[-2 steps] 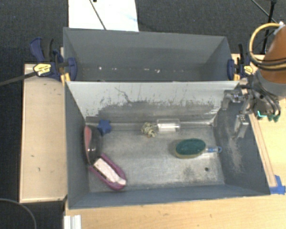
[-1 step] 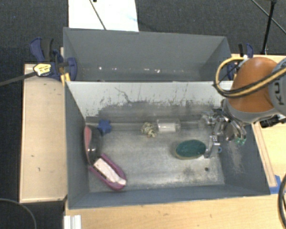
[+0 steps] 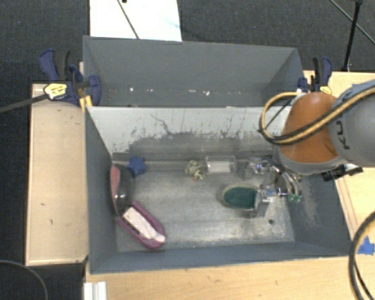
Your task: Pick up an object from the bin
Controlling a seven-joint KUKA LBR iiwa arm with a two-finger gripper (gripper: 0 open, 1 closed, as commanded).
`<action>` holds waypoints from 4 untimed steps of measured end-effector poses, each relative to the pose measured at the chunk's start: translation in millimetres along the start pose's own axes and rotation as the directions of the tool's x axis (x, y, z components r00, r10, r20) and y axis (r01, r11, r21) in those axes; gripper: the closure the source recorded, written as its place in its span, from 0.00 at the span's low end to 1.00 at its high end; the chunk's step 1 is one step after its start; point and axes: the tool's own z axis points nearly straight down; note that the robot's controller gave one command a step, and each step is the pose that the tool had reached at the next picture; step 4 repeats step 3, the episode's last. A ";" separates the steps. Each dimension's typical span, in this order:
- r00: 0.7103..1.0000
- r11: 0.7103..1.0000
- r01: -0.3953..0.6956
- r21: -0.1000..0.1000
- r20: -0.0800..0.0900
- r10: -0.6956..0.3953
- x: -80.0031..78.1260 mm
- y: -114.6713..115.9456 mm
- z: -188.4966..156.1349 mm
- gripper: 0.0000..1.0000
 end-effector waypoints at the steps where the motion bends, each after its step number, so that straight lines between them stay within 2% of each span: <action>1: 1.000 1.000 0.003 0.003 0.005 -0.003 -1.6 -2.6 -2.5 1.00; 2: 0.999 0.999 0.046 0.003 0.012 -0.046 34.1 27.9 -129.5 1.00; 3: 0.896 0.896 0.443 0.006 0.009 -0.443 27.5 42.9 -187.5 1.00; 4: 0.896 0.896 0.443 0.006 0.009 -0.443 27.5 42.9 -187.5 1.00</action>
Offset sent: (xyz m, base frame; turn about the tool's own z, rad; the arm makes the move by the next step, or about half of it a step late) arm 0.0000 0.0000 0.0000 0.0000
